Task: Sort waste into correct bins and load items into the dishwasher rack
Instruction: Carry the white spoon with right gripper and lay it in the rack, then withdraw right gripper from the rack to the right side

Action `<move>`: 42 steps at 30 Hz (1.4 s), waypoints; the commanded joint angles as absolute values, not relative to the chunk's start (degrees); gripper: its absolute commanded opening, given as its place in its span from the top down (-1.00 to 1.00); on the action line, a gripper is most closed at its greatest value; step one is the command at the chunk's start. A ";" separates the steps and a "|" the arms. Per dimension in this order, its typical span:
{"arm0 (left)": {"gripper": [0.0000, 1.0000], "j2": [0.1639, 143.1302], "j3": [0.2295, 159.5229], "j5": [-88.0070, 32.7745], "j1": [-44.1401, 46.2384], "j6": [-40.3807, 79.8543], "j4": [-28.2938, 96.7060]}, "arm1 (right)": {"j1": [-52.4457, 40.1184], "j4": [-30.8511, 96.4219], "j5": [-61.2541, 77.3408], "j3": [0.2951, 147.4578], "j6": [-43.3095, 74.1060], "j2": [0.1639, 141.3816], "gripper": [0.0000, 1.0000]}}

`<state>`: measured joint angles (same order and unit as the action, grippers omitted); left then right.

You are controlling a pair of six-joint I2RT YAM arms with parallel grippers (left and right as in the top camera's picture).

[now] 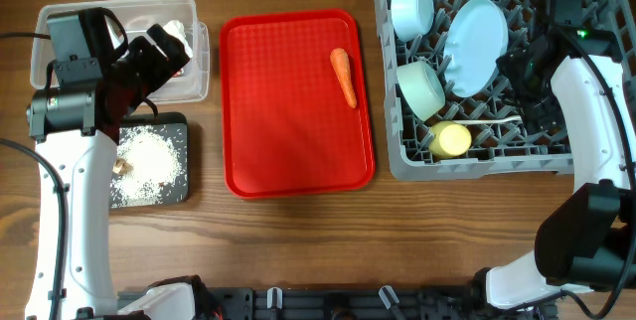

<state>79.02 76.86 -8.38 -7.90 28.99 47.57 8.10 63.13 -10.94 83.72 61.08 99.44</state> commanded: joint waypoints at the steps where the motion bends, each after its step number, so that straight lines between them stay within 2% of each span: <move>1: -1.00 79.20 77.28 -7.84 -8.16 28.29 47.44 | 8.34 63.18 -8.91 83.50 56.53 99.85 -0.99; 13: -1.00 79.20 77.28 -7.84 -8.16 28.27 47.46 | 8.34 64.47 -10.39 83.50 55.42 87.94 -0.99; 25: -1.00 79.20 77.28 -7.84 -8.16 28.29 47.44 | 8.34 59.86 -12.73 83.50 43.44 70.30 -0.99; 42: -1.00 79.18 77.28 -7.84 -8.16 29.15 44.60 | 8.34 63.42 -13.37 83.50 43.66 69.69 -1.00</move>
